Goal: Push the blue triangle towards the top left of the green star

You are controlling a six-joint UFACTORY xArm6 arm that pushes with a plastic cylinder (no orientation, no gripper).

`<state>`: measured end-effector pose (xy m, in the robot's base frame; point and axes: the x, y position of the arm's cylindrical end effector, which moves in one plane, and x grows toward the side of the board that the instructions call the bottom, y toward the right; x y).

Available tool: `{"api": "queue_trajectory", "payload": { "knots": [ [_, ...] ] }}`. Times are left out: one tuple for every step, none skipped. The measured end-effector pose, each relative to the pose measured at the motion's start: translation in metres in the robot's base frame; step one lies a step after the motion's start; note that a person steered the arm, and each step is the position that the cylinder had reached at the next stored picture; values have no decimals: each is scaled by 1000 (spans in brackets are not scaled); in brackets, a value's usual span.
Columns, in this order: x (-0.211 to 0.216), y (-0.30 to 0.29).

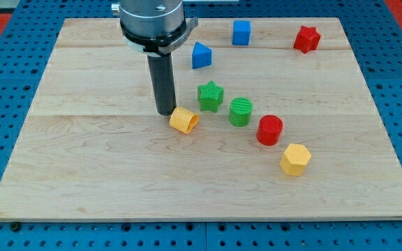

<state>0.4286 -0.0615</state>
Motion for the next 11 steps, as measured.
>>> {"api": "queue_trajectory", "payload": {
  "knots": [
    [-48, -6],
    [-103, 12],
    [-128, 33],
    [-144, 55],
    [-191, 86],
    [-204, 118],
    [-199, 129],
    [-181, 105],
    [-159, 102],
    [-144, 102],
    [-131, 70]
  ]
}}
